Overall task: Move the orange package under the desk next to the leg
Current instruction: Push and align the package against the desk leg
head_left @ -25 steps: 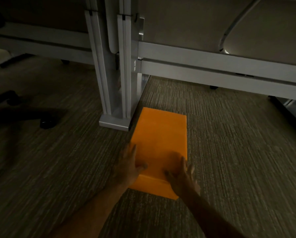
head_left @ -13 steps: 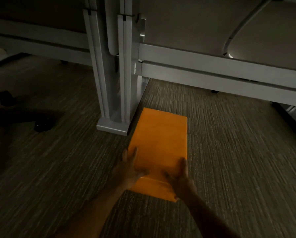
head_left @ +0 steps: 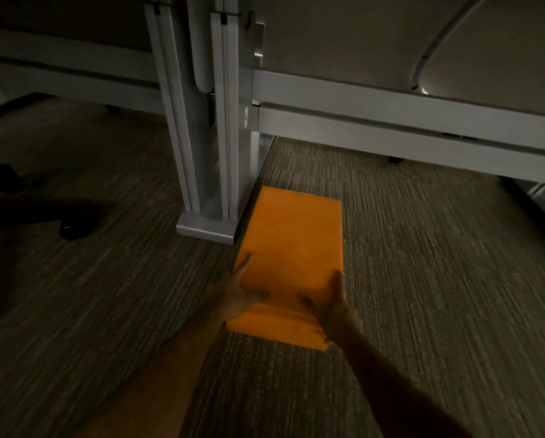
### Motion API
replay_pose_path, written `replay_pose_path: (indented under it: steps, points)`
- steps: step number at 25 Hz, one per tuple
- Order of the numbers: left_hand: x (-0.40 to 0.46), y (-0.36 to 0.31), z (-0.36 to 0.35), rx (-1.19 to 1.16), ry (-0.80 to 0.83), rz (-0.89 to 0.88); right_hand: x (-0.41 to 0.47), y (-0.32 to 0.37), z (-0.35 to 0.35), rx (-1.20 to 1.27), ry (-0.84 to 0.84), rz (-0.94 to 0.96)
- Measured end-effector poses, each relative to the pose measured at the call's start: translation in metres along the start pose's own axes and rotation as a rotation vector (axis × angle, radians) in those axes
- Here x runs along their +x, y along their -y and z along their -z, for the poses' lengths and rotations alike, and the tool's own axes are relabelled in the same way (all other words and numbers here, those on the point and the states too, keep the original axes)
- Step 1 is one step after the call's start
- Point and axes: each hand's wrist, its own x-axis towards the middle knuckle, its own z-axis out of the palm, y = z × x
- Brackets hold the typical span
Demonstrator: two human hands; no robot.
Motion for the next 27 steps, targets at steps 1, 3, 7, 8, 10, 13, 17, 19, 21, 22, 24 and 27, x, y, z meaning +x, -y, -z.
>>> replay_pose_path:
  steps: [1,3,7,8,10,13,17,19,21,22,24,27]
  points:
    - [0.001,0.003,0.002,-0.089,0.008,-0.014,0.002,-0.003,-0.002,-0.016,-0.02,0.019]
    - [0.004,0.007,0.003,-0.141,-0.01,-0.048,0.006,-0.005,-0.002,-0.026,-0.038,0.033]
    - [0.007,-0.006,-0.003,-0.151,-0.008,-0.084,0.014,-0.014,0.004,-0.02,-0.086,0.022]
    - [0.008,-0.006,-0.005,-0.133,-0.005,-0.083,0.016,-0.017,0.004,-0.003,-0.079,0.012]
    - [0.008,-0.001,-0.005,-0.103,0.001,-0.071,0.016,-0.021,-0.003,-0.005,-0.036,-0.005]
    - [0.015,0.031,0.032,-0.09,-0.004,-0.038,0.02,0.015,-0.036,0.009,0.053,-0.023]
    - [0.016,0.047,0.055,-0.08,-0.013,-0.045,0.025,0.037,-0.044,-0.043,0.133,-0.009]
    - [0.015,0.047,0.052,-0.103,-0.012,-0.04,0.028,0.037,-0.036,-0.048,0.151,-0.002]
    - [0.021,0.049,0.05,-0.103,-0.008,-0.002,0.032,0.036,-0.032,-0.039,0.157,0.013]
    - [0.024,0.049,0.05,-0.115,-0.003,0.01,0.034,0.035,-0.033,-0.047,0.159,0.016]
    - [0.028,0.046,0.051,-0.141,-0.003,0.004,0.04,0.038,-0.033,-0.03,0.143,0.013]
    - [0.037,0.038,0.052,-0.18,-0.007,-0.016,0.056,0.04,-0.029,0.024,0.119,0.017]
